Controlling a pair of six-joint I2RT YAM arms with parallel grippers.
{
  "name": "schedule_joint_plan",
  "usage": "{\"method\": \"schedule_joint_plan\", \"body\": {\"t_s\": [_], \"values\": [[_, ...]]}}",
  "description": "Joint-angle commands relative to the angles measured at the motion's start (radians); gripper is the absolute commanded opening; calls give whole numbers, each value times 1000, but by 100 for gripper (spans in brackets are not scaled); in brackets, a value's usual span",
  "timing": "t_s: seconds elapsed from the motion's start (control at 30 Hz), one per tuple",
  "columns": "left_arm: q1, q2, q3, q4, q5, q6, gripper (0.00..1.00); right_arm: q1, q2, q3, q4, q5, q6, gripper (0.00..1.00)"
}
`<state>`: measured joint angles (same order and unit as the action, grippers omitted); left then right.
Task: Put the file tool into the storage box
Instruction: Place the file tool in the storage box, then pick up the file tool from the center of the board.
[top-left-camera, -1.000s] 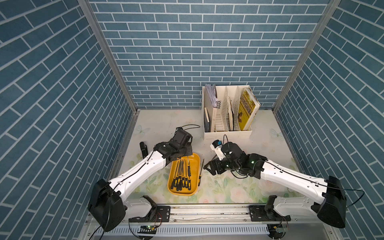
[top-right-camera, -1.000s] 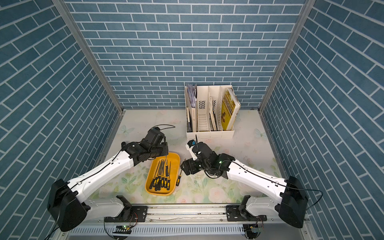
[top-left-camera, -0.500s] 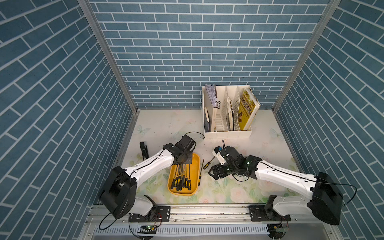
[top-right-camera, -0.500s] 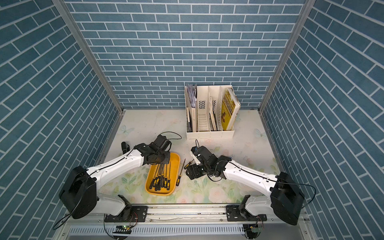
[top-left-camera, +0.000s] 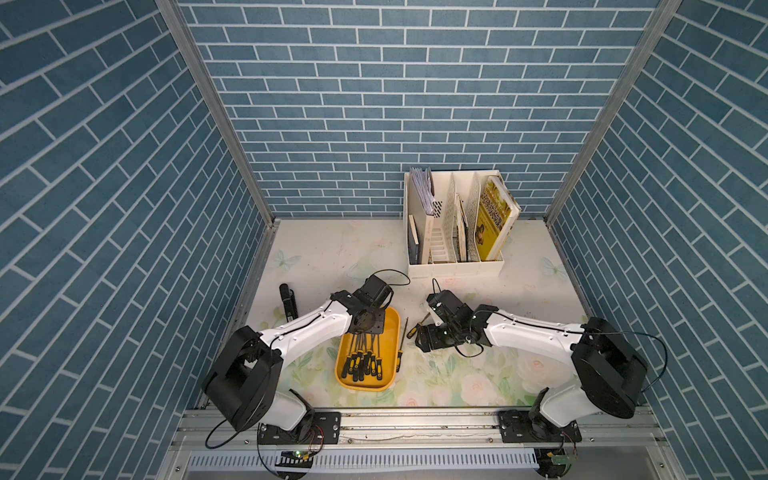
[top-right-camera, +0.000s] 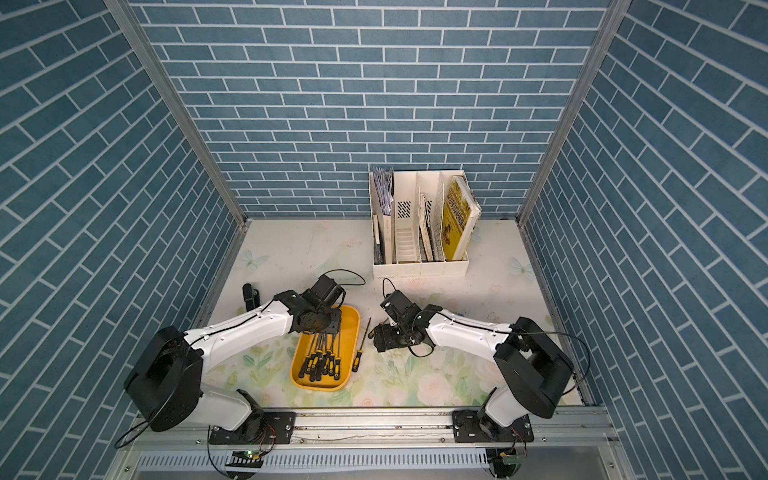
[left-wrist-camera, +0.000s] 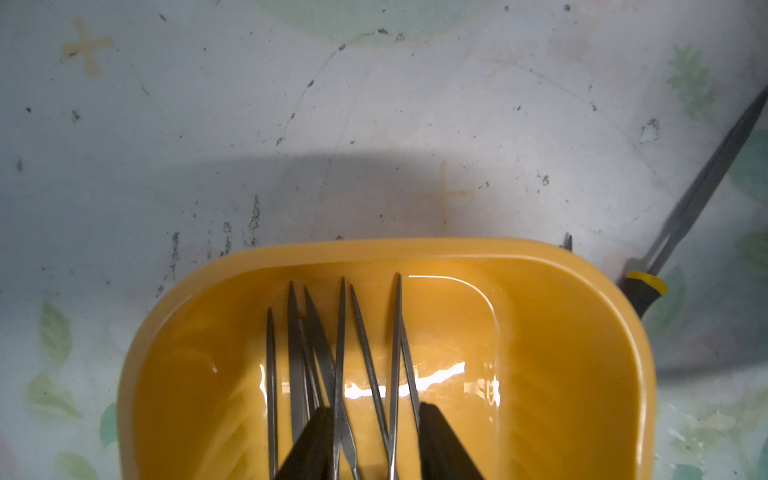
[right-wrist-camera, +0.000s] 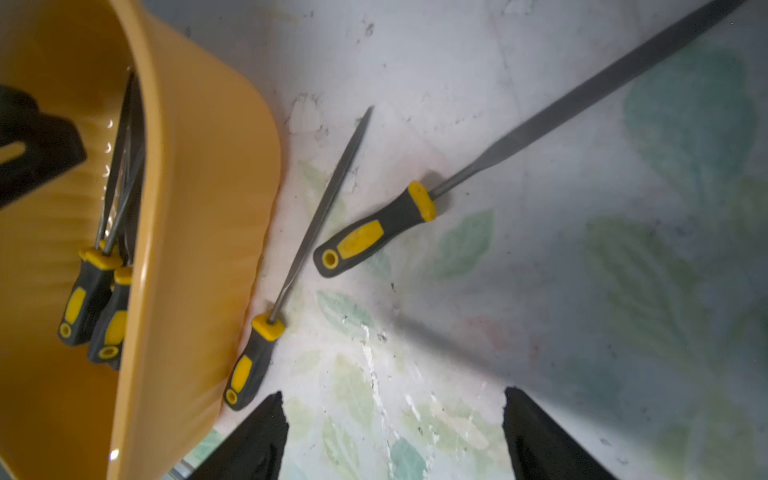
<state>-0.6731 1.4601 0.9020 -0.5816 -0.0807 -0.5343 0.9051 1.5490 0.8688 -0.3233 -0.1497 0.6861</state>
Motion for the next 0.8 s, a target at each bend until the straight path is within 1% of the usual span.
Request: {"method": "schedule_joint_plan", "body": {"t_s": [0.0,0.2,0.33,0.47,0.5,0.77], "values": [[-8,-9,10,-16,-1,4,45,-22,38,52,25,36,124,84],[-15,-65,61,-53,16,-7,48,-40,118,112,5,68,175,82],[-28,-97,97,-64,33,-19,48,-51,163,138,-9,68,185,75],[-34,-116,113,-63,47,-27,48,-51,204,181,-44,68,184,70],[-34,-121,116,-64,47,-27,48,-49,211,190,-56,90,181,69],[-34,-146,106,-63,39,-26,48,-50,287,266,-150,133,142,64]]}}
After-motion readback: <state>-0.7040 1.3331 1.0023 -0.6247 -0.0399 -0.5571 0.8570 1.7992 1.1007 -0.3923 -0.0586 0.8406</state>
